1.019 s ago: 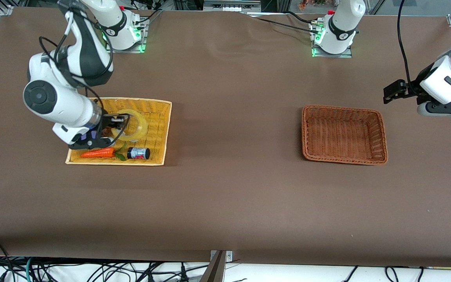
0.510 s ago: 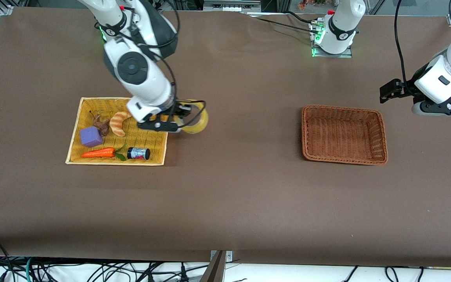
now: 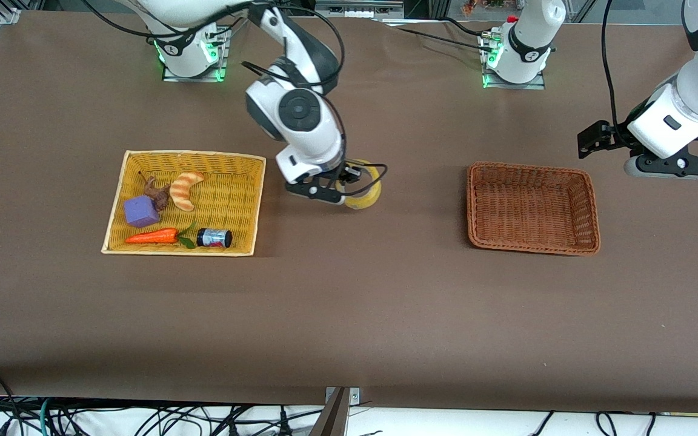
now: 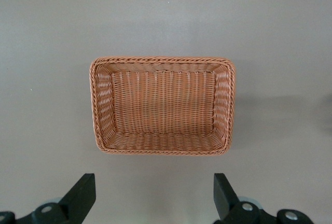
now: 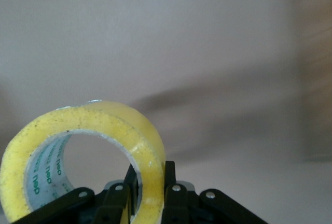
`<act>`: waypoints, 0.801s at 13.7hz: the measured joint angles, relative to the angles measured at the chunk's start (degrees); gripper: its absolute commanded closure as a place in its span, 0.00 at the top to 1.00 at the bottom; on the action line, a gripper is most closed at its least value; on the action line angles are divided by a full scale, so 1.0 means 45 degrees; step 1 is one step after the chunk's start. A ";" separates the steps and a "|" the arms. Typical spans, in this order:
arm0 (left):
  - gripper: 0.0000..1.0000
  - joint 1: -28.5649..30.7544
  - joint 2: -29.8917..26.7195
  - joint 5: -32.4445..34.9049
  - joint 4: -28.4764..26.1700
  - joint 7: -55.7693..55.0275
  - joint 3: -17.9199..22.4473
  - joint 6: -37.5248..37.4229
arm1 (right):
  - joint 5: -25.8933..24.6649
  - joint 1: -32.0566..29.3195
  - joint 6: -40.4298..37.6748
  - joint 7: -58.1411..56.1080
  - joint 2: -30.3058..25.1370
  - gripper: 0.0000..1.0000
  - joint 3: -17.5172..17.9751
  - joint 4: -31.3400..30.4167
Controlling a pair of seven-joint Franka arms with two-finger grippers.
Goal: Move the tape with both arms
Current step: 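Carry the tape roll toward the basket and set it on the table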
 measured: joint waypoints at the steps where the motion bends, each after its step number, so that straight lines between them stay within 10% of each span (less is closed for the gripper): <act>1: 1.00 -0.0001 0.0000 0.0000 0.0000 -0.0003 0.0000 0.0000 | -0.0392 0.0294 0.0446 0.0443 0.0463 0.00 -0.0004 0.0041; 11: 1.00 -0.0002 0.0010 0.0000 0.0000 -0.0012 -0.0001 0.0000 | -0.1457 0.0801 0.1860 0.1051 0.2288 0.00 -0.0102 0.0325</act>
